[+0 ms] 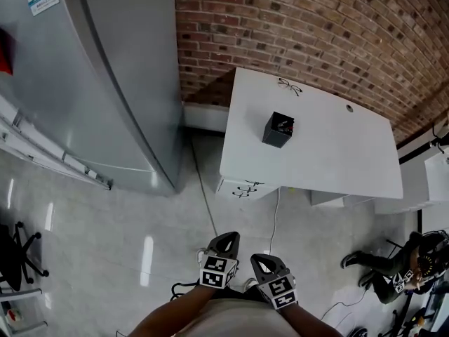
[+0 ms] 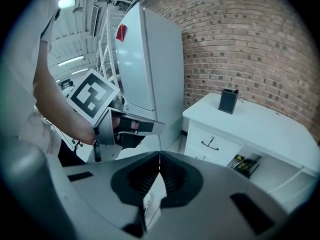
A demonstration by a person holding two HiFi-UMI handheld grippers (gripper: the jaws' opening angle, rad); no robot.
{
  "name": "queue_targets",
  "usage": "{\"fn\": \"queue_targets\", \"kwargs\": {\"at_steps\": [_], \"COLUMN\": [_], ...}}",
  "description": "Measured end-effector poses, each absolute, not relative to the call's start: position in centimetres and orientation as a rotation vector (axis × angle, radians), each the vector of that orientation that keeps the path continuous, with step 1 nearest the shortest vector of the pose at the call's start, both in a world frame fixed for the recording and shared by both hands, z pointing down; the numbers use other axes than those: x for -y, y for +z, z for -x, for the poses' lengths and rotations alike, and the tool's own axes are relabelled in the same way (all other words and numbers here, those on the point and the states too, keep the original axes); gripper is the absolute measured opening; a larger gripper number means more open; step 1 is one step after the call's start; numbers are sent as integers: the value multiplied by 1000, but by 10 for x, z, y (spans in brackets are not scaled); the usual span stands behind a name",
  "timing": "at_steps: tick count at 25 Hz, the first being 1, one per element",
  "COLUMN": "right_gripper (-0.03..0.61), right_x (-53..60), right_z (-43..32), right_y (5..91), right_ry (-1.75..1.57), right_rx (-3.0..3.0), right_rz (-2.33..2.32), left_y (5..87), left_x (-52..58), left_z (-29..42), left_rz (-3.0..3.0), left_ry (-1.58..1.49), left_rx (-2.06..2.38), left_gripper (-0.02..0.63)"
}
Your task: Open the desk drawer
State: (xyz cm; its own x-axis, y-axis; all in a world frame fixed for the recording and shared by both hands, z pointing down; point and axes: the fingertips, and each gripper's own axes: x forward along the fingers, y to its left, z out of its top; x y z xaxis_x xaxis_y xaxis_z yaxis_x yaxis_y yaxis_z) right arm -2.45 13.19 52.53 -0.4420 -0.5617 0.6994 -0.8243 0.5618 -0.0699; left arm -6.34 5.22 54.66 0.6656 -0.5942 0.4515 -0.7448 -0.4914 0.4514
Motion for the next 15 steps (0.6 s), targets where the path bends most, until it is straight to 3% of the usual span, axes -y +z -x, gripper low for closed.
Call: {"fn": "queue_targets", "kwargs": {"at_steps": [15], "right_gripper": [17], "right_x": [-59], "right_z": [-12], "right_y": [554], "right_ry": [365], "right_rx": [2110], "right_rz": [-1070], "left_y": [560], "left_x": [-6], "left_z": [47], "left_rz": [-2315], "left_ry": [401], "left_rx": [1041], "left_gripper": [6]}}
